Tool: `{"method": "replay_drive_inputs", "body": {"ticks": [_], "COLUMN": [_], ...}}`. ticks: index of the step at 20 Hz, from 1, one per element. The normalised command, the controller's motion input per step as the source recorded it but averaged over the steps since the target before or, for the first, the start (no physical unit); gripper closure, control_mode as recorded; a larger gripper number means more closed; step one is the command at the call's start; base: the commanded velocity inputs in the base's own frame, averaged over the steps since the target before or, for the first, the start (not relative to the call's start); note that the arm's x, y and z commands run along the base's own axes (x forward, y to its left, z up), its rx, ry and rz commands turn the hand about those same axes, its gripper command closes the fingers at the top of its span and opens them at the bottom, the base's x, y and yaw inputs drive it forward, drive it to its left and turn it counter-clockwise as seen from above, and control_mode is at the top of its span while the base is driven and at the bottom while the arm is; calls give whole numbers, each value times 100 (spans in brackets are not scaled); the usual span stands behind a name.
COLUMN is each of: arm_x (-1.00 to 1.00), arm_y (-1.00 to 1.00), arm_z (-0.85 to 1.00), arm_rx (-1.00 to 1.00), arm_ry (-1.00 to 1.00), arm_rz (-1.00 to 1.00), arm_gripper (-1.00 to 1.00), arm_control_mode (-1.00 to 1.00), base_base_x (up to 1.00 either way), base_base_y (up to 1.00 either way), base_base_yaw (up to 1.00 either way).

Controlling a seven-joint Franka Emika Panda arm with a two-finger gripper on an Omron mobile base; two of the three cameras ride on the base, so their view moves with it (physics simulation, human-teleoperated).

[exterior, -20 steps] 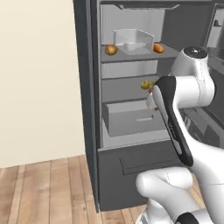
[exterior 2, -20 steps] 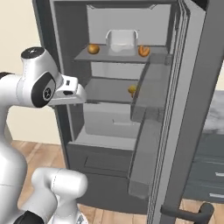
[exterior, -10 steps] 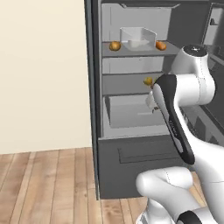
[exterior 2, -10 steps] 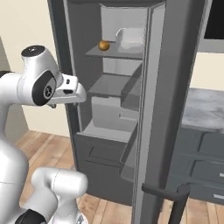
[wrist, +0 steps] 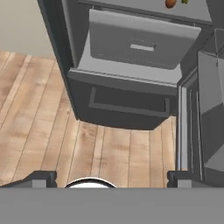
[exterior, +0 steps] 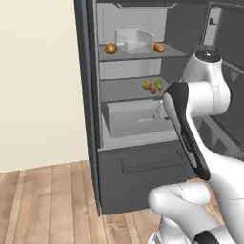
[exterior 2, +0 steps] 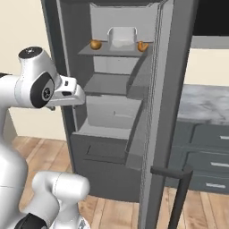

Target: Place the tupperware on the top shelf of the fridge. Make space for the tupperware among the existing items by rearranging them on the shelves if needed. Close the fridge door when finished.

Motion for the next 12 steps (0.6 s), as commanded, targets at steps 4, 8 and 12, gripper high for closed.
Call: {"method": "replay_drive_inputs", "body": {"ticks": [4,8,12], "arm_x": [0,0,0], "arm_y": [0,0,0], "arm_z": [0,0,0], "arm_rx": [0,0,0], "arm_ry": [0,0,0], "arm_rz": [0,0,0], "arm_gripper": [-100,-100,-100], "arm_control_mode": [100,100,100], "base_base_x": [-39,-18,-18], "base_base_y": [0,0,0], "base_base_yaw": [-44,-32,-23]}}
